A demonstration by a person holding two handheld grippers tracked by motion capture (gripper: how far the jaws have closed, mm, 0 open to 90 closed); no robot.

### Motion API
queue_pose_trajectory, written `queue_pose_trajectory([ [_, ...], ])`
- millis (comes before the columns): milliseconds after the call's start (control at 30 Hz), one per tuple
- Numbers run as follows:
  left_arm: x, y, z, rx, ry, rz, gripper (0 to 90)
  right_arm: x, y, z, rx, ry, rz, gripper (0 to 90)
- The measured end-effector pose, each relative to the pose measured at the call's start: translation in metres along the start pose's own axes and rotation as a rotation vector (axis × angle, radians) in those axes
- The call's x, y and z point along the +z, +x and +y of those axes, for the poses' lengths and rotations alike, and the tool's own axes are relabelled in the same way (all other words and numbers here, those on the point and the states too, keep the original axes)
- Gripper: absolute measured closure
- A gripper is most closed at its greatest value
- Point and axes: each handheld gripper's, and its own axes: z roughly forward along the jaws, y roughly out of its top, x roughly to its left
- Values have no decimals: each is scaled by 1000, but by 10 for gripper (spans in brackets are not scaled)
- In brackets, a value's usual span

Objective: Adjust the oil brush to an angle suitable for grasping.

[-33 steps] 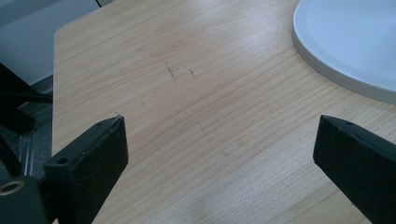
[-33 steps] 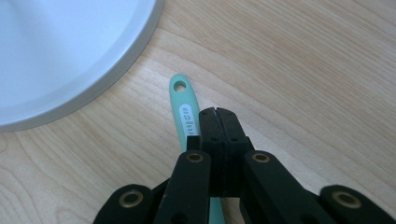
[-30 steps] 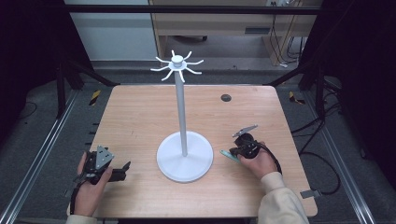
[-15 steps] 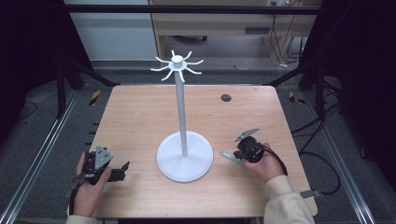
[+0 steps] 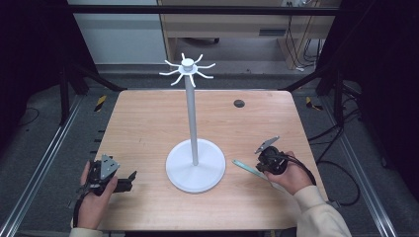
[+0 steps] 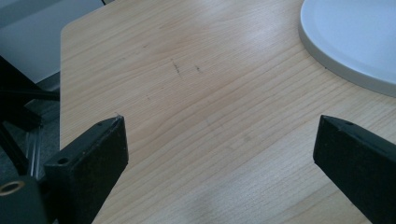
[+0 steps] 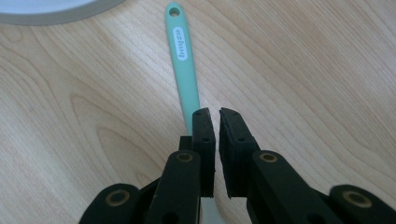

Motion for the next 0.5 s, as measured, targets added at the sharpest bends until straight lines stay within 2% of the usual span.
queue_pose_trajectory([
  [200, 1, -3, 1, 3, 2, -3, 27, -1, 1, 1, -23, 41, -6, 810],
  [500, 2, -5, 1, 12, 8, -11, 27, -2, 1, 3, -49, 75, 28, 750],
])
